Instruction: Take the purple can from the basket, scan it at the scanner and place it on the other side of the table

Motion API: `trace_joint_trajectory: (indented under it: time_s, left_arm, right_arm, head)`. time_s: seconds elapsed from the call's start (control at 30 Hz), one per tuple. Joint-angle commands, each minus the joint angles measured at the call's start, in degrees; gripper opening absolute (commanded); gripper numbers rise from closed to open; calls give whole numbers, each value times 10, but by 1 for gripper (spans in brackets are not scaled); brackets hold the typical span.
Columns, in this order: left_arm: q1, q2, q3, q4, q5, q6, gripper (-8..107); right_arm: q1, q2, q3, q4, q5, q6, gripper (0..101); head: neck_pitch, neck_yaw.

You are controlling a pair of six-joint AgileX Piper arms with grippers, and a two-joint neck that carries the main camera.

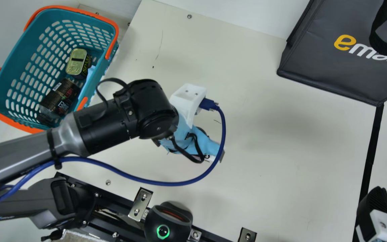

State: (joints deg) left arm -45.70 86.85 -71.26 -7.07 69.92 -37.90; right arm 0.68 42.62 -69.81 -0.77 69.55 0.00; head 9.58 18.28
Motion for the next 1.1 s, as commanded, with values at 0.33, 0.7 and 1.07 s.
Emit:
trace_joint_trajectory:
  time_s: [0.33,0.7,1.07]
  left_arm:
    - [23,-70,106,21,0,127,90]
    - [144,-165,155,44,0,239,90]
    - [300,-240,120,17,0,355,90]
  right_arm:
    - [0,0,0,0,0,0,95]
    - [0,0,0,0,0,0,95]
    - [0,0,0,0,0,0,95]
  head:
    - [-17,1]
    - [-17,1]
    - [-17,1]
